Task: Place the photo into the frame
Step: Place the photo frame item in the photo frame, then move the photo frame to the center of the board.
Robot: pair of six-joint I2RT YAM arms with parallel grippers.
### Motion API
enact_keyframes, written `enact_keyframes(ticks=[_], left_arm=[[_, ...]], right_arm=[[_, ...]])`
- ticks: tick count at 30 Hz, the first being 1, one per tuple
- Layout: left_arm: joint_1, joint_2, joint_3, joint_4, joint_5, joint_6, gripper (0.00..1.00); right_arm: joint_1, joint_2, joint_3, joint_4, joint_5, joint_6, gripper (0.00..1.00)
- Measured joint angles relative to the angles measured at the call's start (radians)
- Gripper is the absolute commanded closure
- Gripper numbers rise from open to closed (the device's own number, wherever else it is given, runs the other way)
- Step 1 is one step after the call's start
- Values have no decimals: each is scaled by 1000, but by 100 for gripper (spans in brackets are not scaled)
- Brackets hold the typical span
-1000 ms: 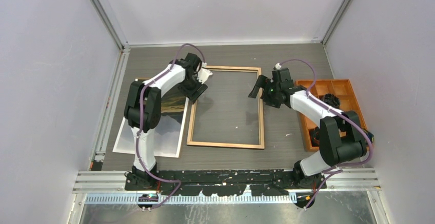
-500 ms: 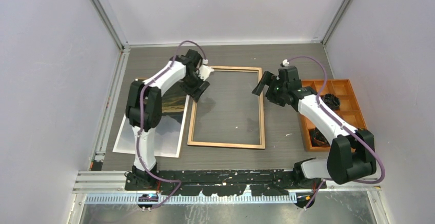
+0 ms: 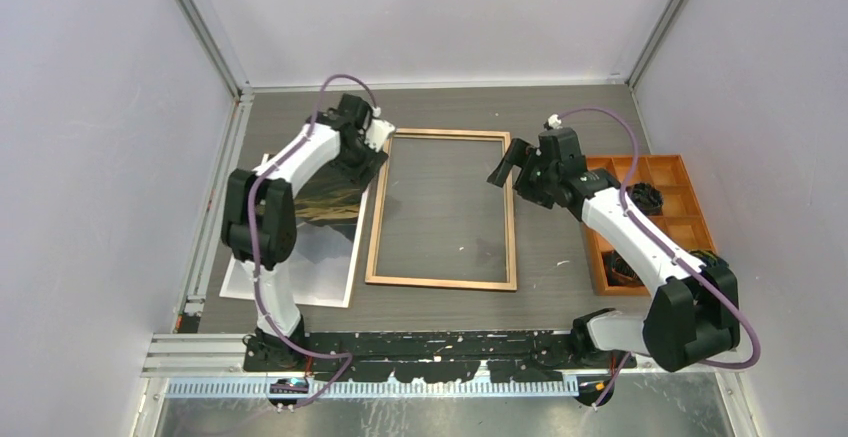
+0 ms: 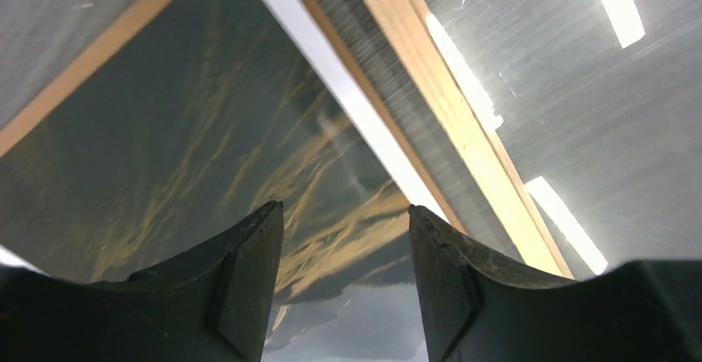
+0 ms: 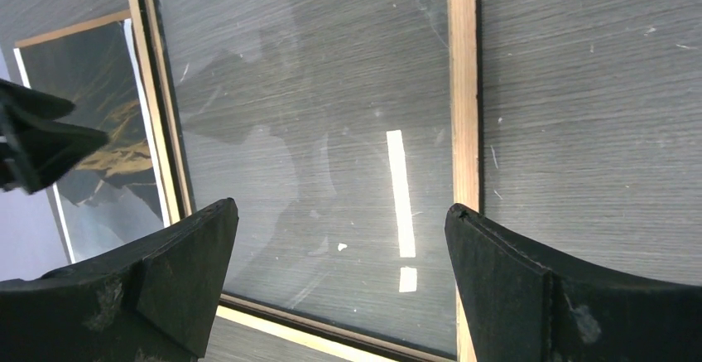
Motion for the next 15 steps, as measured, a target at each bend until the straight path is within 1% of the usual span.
enact_keyframes(ticks=[4,7,15], left_arm=[[-56,102,-24,58,-82,-21,42],[-78,159,-24,93,-129,-34,42],[-124,188,5,123,-191,-38,41]], right_arm=[[0,-10,0,-23,23,0,1],[-14,-26,0,-45,35,-3,3],[-96,-86,-32,-62,24,-5,3]])
